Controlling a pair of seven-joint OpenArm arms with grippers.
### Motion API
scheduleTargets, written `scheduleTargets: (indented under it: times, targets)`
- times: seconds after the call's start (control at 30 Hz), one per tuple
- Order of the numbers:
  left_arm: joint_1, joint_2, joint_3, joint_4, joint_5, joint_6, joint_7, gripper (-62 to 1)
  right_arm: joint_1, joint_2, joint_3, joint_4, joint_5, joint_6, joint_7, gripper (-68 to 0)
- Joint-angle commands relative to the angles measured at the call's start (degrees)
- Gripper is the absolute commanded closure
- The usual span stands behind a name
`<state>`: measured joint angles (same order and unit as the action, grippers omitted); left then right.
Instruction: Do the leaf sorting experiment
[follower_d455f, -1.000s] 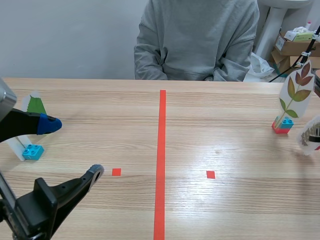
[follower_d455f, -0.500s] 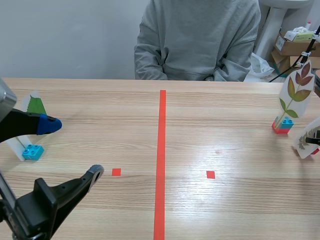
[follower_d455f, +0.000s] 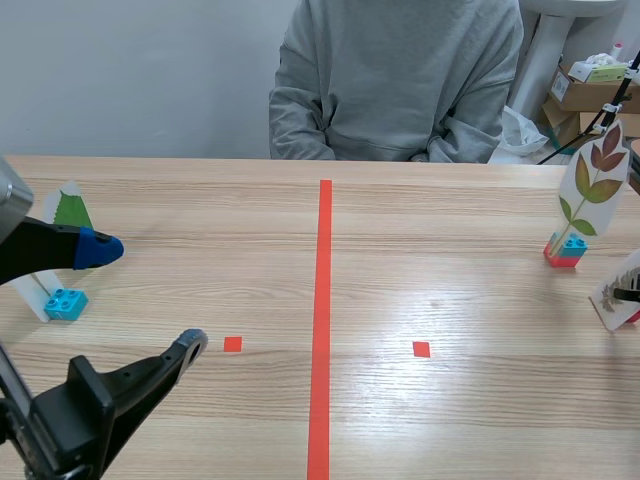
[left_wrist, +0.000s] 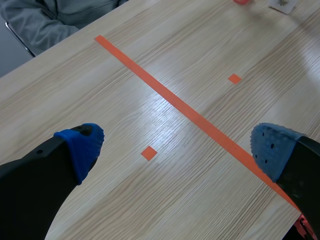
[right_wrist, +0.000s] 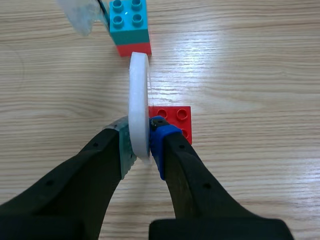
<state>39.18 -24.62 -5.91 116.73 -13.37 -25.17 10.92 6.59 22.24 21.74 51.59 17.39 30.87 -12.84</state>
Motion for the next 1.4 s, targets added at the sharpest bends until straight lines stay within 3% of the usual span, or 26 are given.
scheduleTargets:
  times: [0.0, 0.3, 0.4, 0.5, 0.57, 0.7, 0.83, 0.97, 1.13, 1.37]
  targets:
    - [-0.2, 0.2, -0.1, 0.3, -0.5, 0.1, -0.8, -62.3, 0.3, 0.9, 0.0, 1.2, 0.7, 0.0, 0.9, -4.1]
    - [-0.2, 0.2, -0.1, 0.3, -0.5, 0.1, -0.8, -62.3, 0.1, 0.9, 0.0, 1.2, 0.8, 0.0, 0.7, -24.2]
    - [-0.2, 0.2, -0.1, 0.3, -0.5, 0.1, -0.7, -62.3, 0.1, 1.0, 0.0, 1.2, 0.8, 0.1, 0.2, -39.0]
    - [-0.2, 0.2, -0.1, 0.3, -0.5, 0.1, -0.7, -62.3, 0.1, 1.2, 0.0, 1.3, 0.8, 2.2, -1.1, -57.3]
    - [-0.2, 0.2, -0.1, 0.3, -0.5, 0.1, -0.7, -62.3, 0.1, 1.3, 0.0, 1.3, 0.8, 3.3, -2.0, -63.9]
    - [-0.2, 0.2, -0.1, 0.3, -0.5, 0.1, -0.7, -62.3, -0.6, 1.9, 0.2, 2.2, 1.6, 7.8, -4.5, -64.0]
    - [-0.2, 0.1, -0.1, 0.3, -0.5, 0.1, -0.6, -62.3, -5.1, 2.9, 1.7, 6.6, 6.9, 11.8, -5.4, -64.0]
    - [-0.2, 0.1, -0.1, 0.3, -0.5, 0.1, -0.5, -62.3, -12.9, 3.2, 5.4, 14.6, 10.9, 11.8, -7.6, -64.0]
    - [-0.2, 0.1, -0.1, 0.3, -0.5, 0.1, -0.6, -62.3, -25.9, 3.2, 8.8, 29.6, 14.9, 11.8, -7.8, -64.0]
    - [-0.2, 0.1, -0.1, 0.3, -0.5, 0.1, -0.6, -62.3, -40.3, 3.1, 11.0, 48.4, 25.8, 11.8, -7.0, -64.0]
